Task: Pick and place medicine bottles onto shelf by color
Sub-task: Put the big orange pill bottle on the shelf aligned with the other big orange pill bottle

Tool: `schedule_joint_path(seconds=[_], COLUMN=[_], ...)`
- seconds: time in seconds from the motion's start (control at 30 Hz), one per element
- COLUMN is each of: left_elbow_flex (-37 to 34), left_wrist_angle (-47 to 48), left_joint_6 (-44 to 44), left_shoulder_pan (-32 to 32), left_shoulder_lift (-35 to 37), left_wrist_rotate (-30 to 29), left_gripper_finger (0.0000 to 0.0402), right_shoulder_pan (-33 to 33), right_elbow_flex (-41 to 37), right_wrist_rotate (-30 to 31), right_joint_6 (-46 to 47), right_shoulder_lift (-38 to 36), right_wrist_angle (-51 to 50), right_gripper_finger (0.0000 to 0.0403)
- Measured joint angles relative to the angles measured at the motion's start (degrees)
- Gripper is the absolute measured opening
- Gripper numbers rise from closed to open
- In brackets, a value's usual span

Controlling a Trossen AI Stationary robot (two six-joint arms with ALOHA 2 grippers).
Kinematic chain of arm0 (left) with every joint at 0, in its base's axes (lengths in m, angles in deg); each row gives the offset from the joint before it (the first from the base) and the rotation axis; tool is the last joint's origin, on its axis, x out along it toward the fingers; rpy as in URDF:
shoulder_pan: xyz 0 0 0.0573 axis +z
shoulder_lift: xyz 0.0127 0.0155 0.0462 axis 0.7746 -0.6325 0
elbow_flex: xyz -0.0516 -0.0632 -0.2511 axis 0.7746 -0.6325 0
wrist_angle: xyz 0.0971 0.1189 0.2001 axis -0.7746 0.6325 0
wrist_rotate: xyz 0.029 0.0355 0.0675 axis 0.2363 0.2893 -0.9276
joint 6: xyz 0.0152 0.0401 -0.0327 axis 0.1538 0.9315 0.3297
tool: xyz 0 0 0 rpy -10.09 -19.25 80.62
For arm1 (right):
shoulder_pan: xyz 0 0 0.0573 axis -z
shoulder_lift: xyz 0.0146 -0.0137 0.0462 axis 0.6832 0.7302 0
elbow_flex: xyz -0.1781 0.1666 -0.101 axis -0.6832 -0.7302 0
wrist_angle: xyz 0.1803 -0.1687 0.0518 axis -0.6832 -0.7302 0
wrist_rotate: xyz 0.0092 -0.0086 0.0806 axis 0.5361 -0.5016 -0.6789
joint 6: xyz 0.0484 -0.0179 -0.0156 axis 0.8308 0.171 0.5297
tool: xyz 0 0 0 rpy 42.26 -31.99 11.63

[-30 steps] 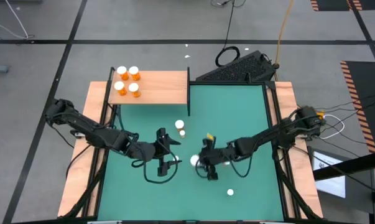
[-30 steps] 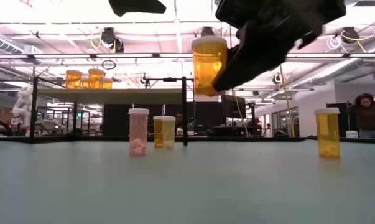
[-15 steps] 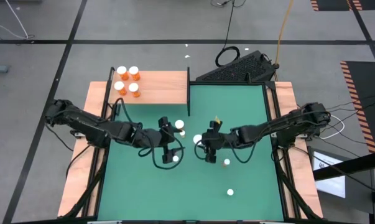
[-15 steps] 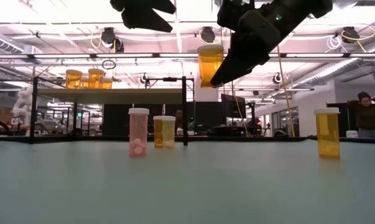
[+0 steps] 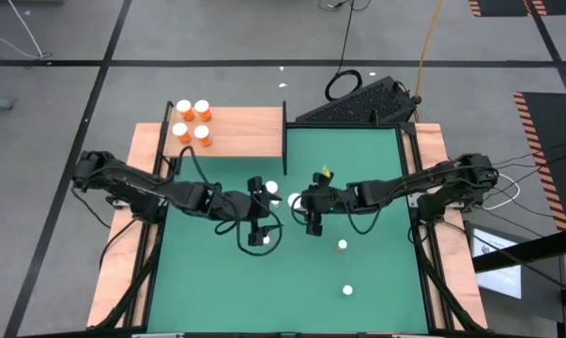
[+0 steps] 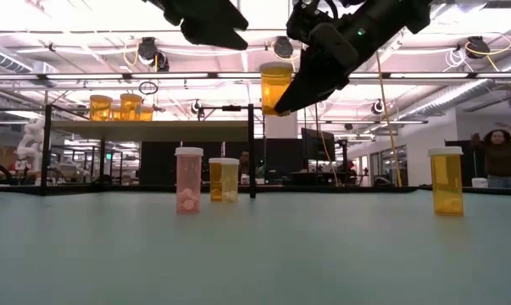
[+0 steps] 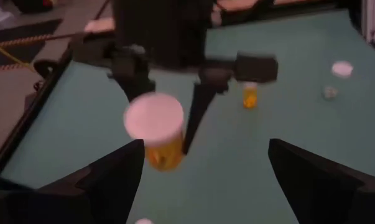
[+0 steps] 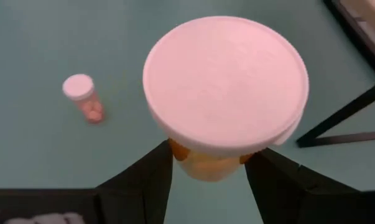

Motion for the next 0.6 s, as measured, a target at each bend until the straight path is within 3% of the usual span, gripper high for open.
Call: schedule_joint_path(seconds=[0.27,0.6], left_elbow_flex=[0.01,1.12], left_wrist_angle=[-0.33,-2.54], left_joint_6=[-0.45,-2.43], left_shoulder_pan=[2.89,2.74], left_shoulder_lift=[0.02,-2.97], left_wrist_rotate=[0.0,0.0], left_gripper_finger=[0.0395,0.0397], right_shoulder_pan=[0.89,0.4], right_elbow_flex=[0.16,0.16], right_wrist_rotate=[-0.02,-0.04], right_joint_6=[0.7,0.72], right_shoulder_lift=[0.0,0.0], right_wrist_angle=[-0.77,-0.15], right_gripper_finger=[0.0183,0.0183])
